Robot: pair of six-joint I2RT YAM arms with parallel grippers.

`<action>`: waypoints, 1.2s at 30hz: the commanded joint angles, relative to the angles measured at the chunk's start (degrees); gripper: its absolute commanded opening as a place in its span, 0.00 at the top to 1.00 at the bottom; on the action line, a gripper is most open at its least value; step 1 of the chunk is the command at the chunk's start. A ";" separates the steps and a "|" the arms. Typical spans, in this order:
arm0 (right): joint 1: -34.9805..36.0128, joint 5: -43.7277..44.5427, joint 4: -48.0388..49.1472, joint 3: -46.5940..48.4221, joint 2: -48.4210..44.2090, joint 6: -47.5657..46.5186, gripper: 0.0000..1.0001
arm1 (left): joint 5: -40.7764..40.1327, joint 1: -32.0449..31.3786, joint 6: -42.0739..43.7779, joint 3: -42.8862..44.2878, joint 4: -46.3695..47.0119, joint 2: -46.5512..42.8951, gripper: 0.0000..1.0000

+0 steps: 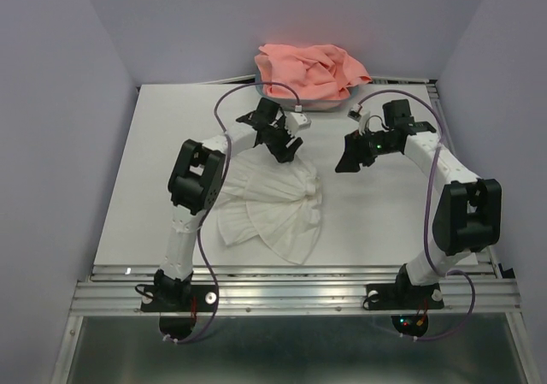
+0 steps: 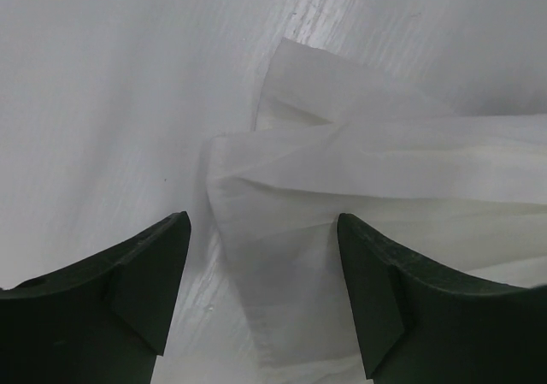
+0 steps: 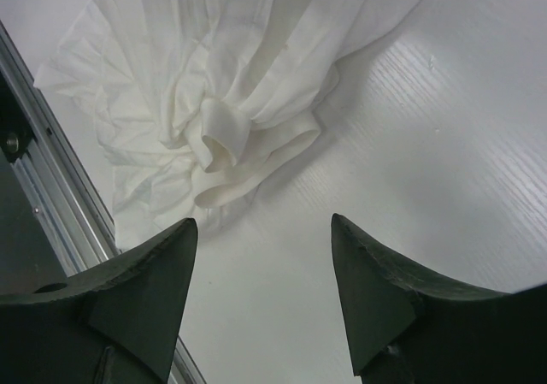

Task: Fold and stack the skirts
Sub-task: Fold the skirt

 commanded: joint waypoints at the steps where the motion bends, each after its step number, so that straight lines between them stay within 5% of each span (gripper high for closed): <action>1: -0.33 -0.86 1.16 1.01 -1.82 0.76 0.30 | -2.52 -1.87 1.77 1.28 -0.96 -0.63 0.48; 4: -0.33 -0.24 1.25 2.41 -1.21 0.85 0.30 | -3.31 -2.22 3.09 2.59 -4.64 -2.46 1.00; 8: -0.33 -0.06 1.25 4.35 -0.07 1.38 0.32 | -2.78 -2.14 5.63 0.94 -9.92 -11.56 1.00; 20: -0.33 -2.00 5.38 7.87 4.77 4.98 0.32 | 1.53 -5.65 9.69 -22.43 -22.84 -44.10 1.00; 30: 11.08 -1.38 6.08 13.23 12.50 5.69 0.33 | 0.56 -16.02 10.49 -41.07 -23.92 -50.64 1.00; 31: 12.31 -1.03 5.39 13.67 13.11 5.51 0.33 | -0.05 -16.28 9.78 -42.04 -23.12 -50.37 0.96; 32: 14.33 -0.33 5.12 14.19 14.34 5.68 0.33 | -0.32 -16.37 7.34 -42.31 -21.98 -50.11 0.73; 33: 14.96 0.11 4.94 14.46 15.05 5.95 0.33 | -0.76 -16.38 6.53 -42.48 -20.14 -50.37 0.64; 36: 15.49 0.55 4.59 15.69 17.60 7.62 0.31 | -1.29 -16.20 4.59 -42.22 -18.20 -52.91 0.43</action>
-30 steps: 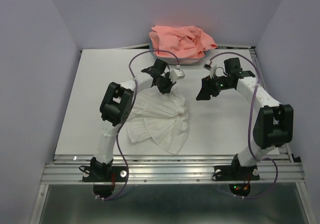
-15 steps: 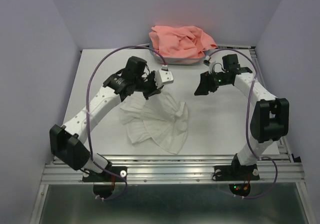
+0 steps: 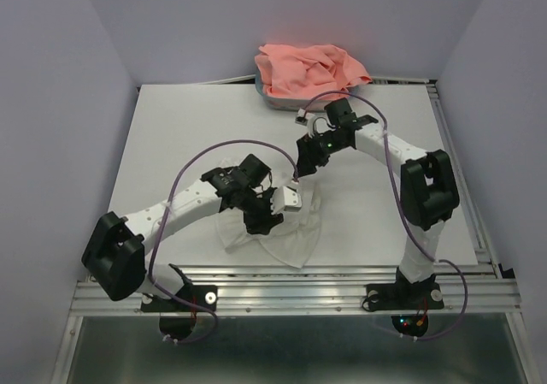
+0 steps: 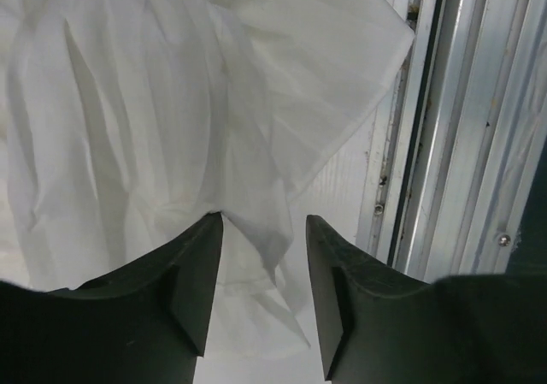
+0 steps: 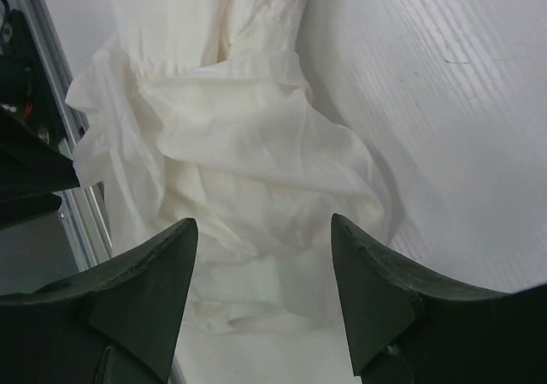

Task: Fold and stack the skirts
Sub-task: Fold the skirt

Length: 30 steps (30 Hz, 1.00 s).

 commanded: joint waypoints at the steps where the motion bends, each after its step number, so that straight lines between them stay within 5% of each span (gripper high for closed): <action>1: 0.28 1.55 -0.24 4.06 2.43 1.78 0.30 | -0.50 0.48 -3.76 1.16 4.87 -3.98 0.41; 5: -2.18 3.94 -0.77 4.68 2.35 3.53 0.30 | -0.15 2.23 -5.60 4.06 5.30 -8.37 0.41; 10: -11.47 -2.99 -0.69 1.80 -0.98 12.66 0.29 | -10.13 -1.53 -0.62 4.33 11.45 -11.46 0.39; 17: -13.79 -11.33 0.62 -13.91 -8.19 20.06 0.32 | -18.43 -9.00 9.15 8.54 14.89 1.52 0.39; 30: -12.73 -16.54 7.49 -25.64 -3.28 21.12 0.51 | -16.32 -14.73 16.36 11.98 15.59 15.69 0.40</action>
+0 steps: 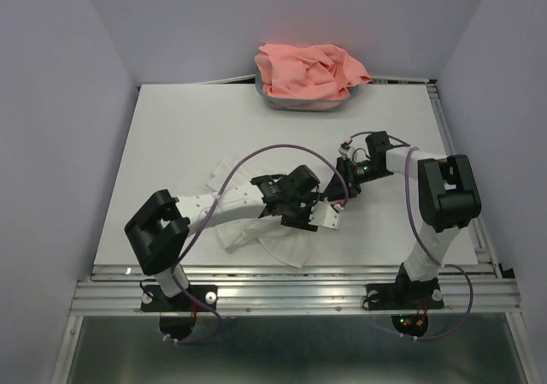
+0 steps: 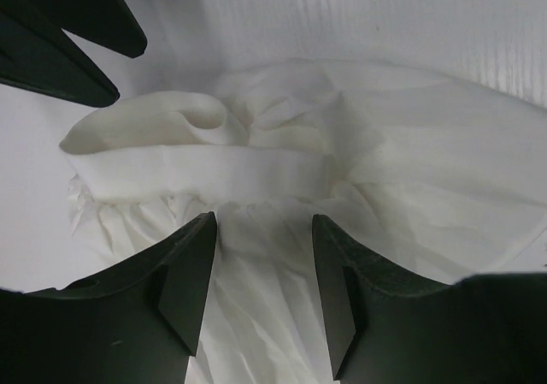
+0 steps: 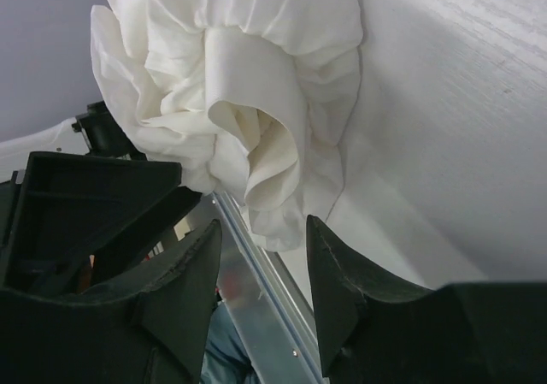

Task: Fold and stack the skirts
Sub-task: Fold the skirt

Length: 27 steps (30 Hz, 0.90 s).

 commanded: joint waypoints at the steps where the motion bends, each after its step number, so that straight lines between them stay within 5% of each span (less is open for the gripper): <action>1: 0.60 -3.32 4.38 -2.05 0.75 0.95 0.51 | 1.08 -1.04 3.12 2.14 0.88 1.08 0.40; 11: 1.13 -3.50 8.78 -6.36 1.19 2.79 0.63 | 2.48 -3.33 2.86 5.48 0.09 1.87 0.36; 27: 1.66 -2.09 13.44 -7.24 3.82 5.25 0.64 | -2.69 -4.30 3.56 1.27 2.63 5.56 0.27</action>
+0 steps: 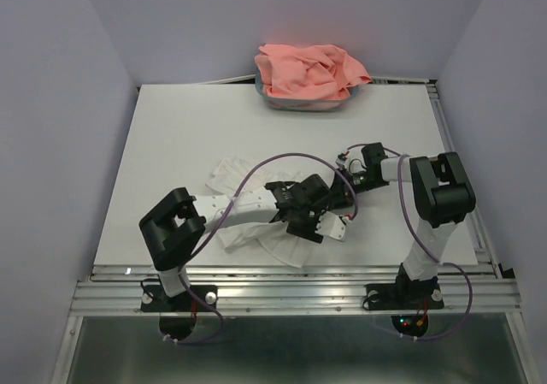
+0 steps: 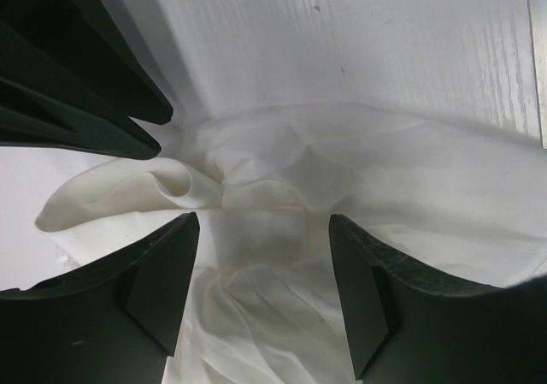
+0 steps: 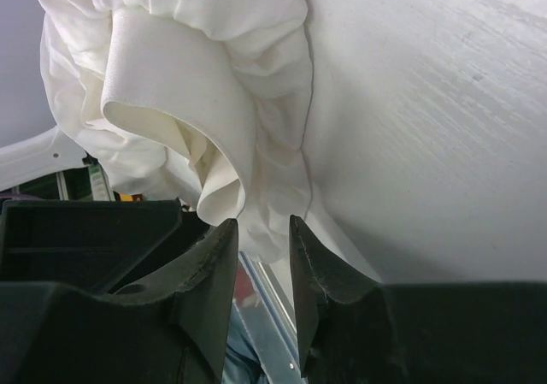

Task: Fold and stack the skirts
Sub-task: Fold the skirt

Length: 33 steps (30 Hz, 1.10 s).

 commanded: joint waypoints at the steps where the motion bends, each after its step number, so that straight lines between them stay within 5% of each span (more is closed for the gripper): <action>1: 0.48 -0.19 2.88 -0.21 0.72 0.80 0.64 | -2.85 -0.15 0.46 -1.58 2.88 0.23 0.29; 7: 0.48 -0.19 3.15 0.32 1.07 1.50 0.60 | -4.79 -0.14 0.90 -1.49 2.71 0.32 0.40; 14: 1.00 -0.19 3.67 0.23 -0.60 2.72 0.50 | -6.90 -0.06 2.48 -1.06 1.48 1.81 0.81; 19: 1.00 0.77 4.64 1.72 0.45 3.61 0.48 | -5.67 0.12 2.65 1.06 -1.24 2.69 0.99; 25: 1.00 1.04 6.66 1.29 2.04 4.40 0.55 | -4.27 1.61 1.52 5.18 -2.65 1.64 1.00; 33: 2.67 0.87 10.61 0.58 2.83 6.51 0.79 | -2.68 2.58 -1.65 9.84 -2.39 -0.65 1.00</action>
